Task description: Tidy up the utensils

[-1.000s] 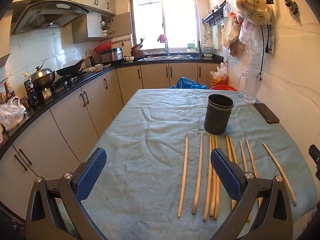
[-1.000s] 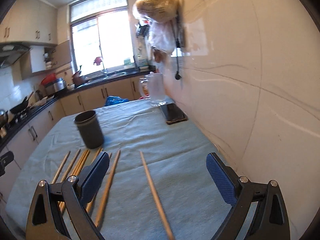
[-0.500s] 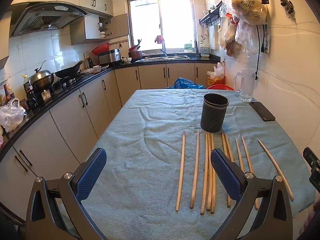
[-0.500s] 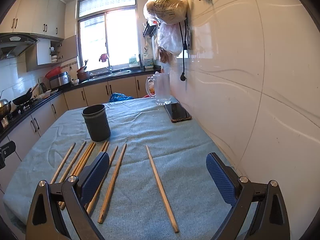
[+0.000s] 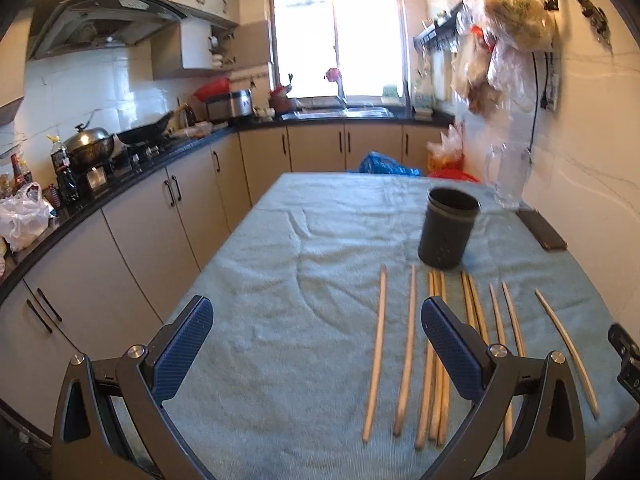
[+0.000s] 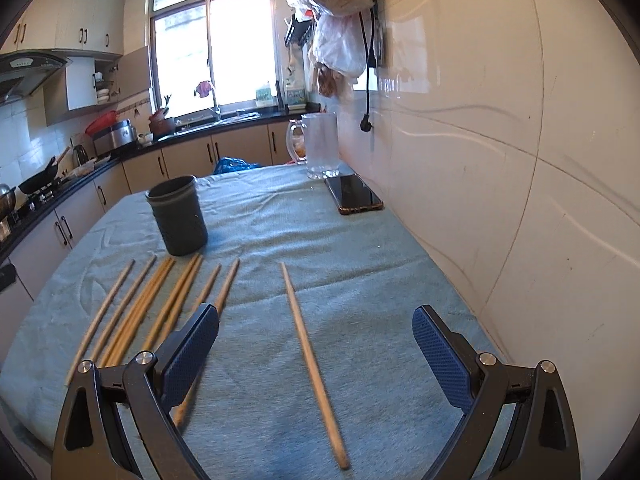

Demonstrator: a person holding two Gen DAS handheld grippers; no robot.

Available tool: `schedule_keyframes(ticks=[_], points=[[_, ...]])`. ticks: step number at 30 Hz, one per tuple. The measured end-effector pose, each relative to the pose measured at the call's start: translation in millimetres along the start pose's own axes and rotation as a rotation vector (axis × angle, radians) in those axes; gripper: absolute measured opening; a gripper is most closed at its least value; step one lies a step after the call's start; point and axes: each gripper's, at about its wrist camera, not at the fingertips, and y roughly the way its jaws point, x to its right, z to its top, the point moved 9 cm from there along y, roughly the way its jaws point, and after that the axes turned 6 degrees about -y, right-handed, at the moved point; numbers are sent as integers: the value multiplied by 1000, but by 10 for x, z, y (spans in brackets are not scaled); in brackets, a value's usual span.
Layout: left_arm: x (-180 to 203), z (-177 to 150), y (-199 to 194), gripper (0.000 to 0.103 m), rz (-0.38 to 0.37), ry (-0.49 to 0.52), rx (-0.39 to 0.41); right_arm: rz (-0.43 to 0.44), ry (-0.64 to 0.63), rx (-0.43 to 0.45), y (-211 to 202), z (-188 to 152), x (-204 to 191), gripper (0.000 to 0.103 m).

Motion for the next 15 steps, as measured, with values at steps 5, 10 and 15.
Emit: schedule_keyframes(ticks=[5,10,15], points=[[102,108,64,103,27,-25,19,-8,-38,32,107,47,68,99],[279,297,35,103,81,-27,106,9,-110,110,168,206,22,99],[373,494,-84,103,81,-96,184,53,-136,125,252,331,-8,99]])
